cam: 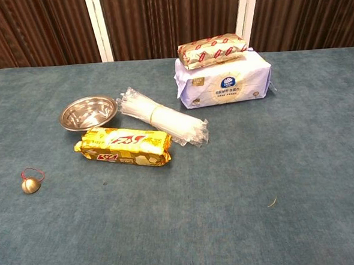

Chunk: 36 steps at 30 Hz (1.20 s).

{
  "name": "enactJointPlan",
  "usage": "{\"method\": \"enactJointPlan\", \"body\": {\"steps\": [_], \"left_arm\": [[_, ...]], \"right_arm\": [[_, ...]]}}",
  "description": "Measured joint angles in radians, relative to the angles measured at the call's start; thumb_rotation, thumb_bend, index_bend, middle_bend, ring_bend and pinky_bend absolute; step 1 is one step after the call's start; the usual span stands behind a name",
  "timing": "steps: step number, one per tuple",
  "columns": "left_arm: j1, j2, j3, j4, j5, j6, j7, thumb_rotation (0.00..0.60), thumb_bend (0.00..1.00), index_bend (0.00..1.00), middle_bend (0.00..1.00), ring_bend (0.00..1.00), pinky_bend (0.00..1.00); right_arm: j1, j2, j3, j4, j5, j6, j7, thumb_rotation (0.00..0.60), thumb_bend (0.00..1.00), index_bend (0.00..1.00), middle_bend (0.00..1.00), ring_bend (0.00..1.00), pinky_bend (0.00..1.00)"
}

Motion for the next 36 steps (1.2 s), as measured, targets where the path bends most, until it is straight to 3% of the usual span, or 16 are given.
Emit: {"method": "enactJointPlan", "body": {"steps": [4,8,10,12,14,17,23,36], "left_arm": [[-0.011,-0.006,0.005,-0.001,-0.002,-0.031,0.002,0.600,0.42,0.00,0.00,0.00,0.07],[-0.041,-0.043,0.001,0.024,0.012,-0.065,-0.014,0.600,0.42,0.01,0.04,0.05,0.24],[-0.060,-0.080,-0.011,0.053,0.015,-0.077,-0.021,0.600,0.42,0.05,0.22,0.23,0.41],[-0.081,-0.126,-0.029,0.086,0.014,-0.091,-0.027,0.600,0.42,0.16,0.56,0.55,0.67],[-0.103,-0.170,-0.044,0.114,0.011,-0.109,-0.041,0.600,0.42,0.27,0.76,0.74,0.83],[-0.140,-0.237,-0.067,0.175,0.011,-0.130,-0.077,0.600,0.42,0.41,0.93,0.90,0.96],[-0.200,-0.371,-0.103,0.330,0.013,-0.144,-0.124,0.600,0.42,0.49,1.00,0.98,1.00],[-0.290,-0.493,-0.142,0.481,-0.059,-0.240,-0.123,0.600,0.42,0.52,1.00,1.00,1.00]], "right_arm": [[-0.001,-0.003,0.000,0.001,0.000,0.001,-0.006,0.600,0.36,0.00,0.00,0.00,0.00],[0.000,-0.012,0.003,0.003,0.003,-0.005,-0.017,0.600,0.36,0.00,0.00,0.00,0.00],[0.000,-0.018,0.005,0.002,0.005,-0.006,-0.031,0.600,0.36,0.00,0.00,0.00,0.00],[-0.003,-0.025,0.008,0.000,0.007,-0.005,-0.050,0.600,0.36,0.00,0.00,0.00,0.00],[-0.008,-0.036,0.010,-0.001,0.006,-0.003,-0.081,0.600,0.36,0.00,0.00,0.00,0.00],[-0.013,-0.055,0.012,-0.005,0.006,-0.005,-0.125,0.600,0.36,0.00,0.00,0.00,0.00],[-0.022,-0.081,0.020,-0.020,0.027,-0.025,-0.190,0.600,0.36,0.00,0.00,0.00,0.00],[-0.012,-0.093,0.032,-0.037,0.064,-0.070,-0.234,0.600,0.36,0.00,0.00,0.00,0.00]]}}
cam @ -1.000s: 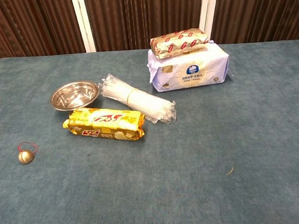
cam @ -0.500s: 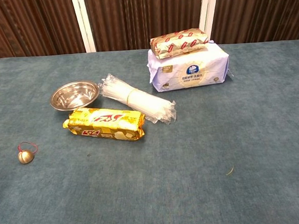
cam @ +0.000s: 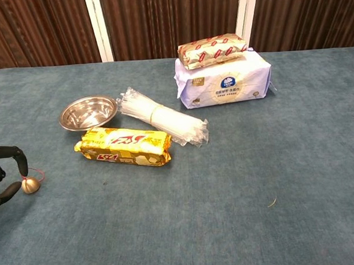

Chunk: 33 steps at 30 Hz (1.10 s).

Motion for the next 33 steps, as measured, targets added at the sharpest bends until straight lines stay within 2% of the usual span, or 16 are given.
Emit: {"method": "enactJointPlan", "body": {"steps": [20,33], "left_arm": [[-0.048,-0.046,0.002,0.087,-0.082,-0.043,0.008,0.600,0.42,0.51,1.00,1.00,1.00],[-0.062,-0.052,0.011,0.106,-0.105,-0.054,0.009,0.600,0.42,0.56,1.00,1.00,1.00]], "right_arm": [[0.003,-0.002,0.000,-0.010,0.015,-0.014,-0.017,0.600,0.36,0.00,0.00,0.00,0.00],[0.005,-0.001,0.000,-0.011,0.019,-0.017,-0.018,0.600,0.36,0.00,0.00,0.00,0.00]]}}
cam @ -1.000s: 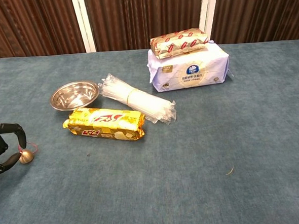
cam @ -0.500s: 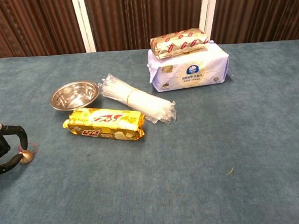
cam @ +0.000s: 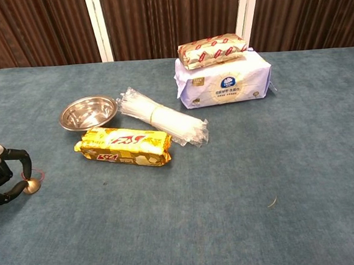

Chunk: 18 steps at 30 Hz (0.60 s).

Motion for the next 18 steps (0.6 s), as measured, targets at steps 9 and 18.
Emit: {"method": "enactJointPlan", "body": {"steps": [9,18], "left_arm": [[-0.006,0.001,0.005,0.001,-0.011,-0.001,0.001,0.600,0.42,0.61,1.00,1.00,1.00],[-0.010,0.001,0.012,0.006,-0.013,0.005,0.002,0.600,0.42,0.71,1.00,1.00,1.00]], "right_arm": [[-0.001,0.001,-0.002,0.000,-0.002,0.003,0.002,0.600,0.36,0.00,0.00,0.00,0.00],[-0.001,0.000,-0.002,0.000,0.000,0.002,0.000,0.600,0.36,0.00,0.00,0.00,0.00]]}}
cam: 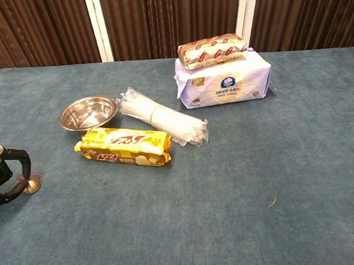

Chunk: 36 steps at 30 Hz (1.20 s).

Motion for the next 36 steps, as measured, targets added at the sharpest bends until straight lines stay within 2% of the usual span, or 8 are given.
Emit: {"method": "enactJointPlan", "body": {"steps": [17,22,26,32,36], "left_arm": [[-0.002,0.016,-0.001,-0.017,-0.003,0.024,-0.009,0.600,0.42,0.74,1.00,1.00,1.00],[-0.007,0.033,-0.027,-0.030,-0.008,0.049,-0.012,0.600,0.42,0.74,1.00,1.00,1.00],[-0.012,0.062,-0.052,-0.073,-0.025,0.053,-0.031,0.600,0.42,0.73,1.00,1.00,1.00],[-0.007,0.090,-0.014,-0.180,-0.013,0.042,-0.042,0.600,0.41,0.73,1.00,1.00,1.00],[-0.025,0.089,-0.055,-0.147,-0.075,-0.014,-0.029,0.600,0.41,0.73,1.00,1.00,1.00]], "right_arm": [[-0.001,-0.001,-0.002,0.001,-0.004,0.003,-0.003,0.600,0.36,0.00,0.00,0.00,0.00],[0.003,-0.001,0.002,0.000,0.008,-0.009,-0.002,0.600,0.36,0.00,0.00,0.00,0.00],[0.007,0.004,0.003,-0.004,0.016,-0.017,0.010,0.600,0.36,0.00,0.00,0.00,0.00],[0.007,0.004,-0.002,0.003,0.001,-0.010,0.015,0.600,0.36,0.00,0.00,0.00,0.00],[0.007,0.006,-0.006,0.005,-0.006,-0.006,0.022,0.600,0.36,0.00,0.00,0.00,0.00]]}}
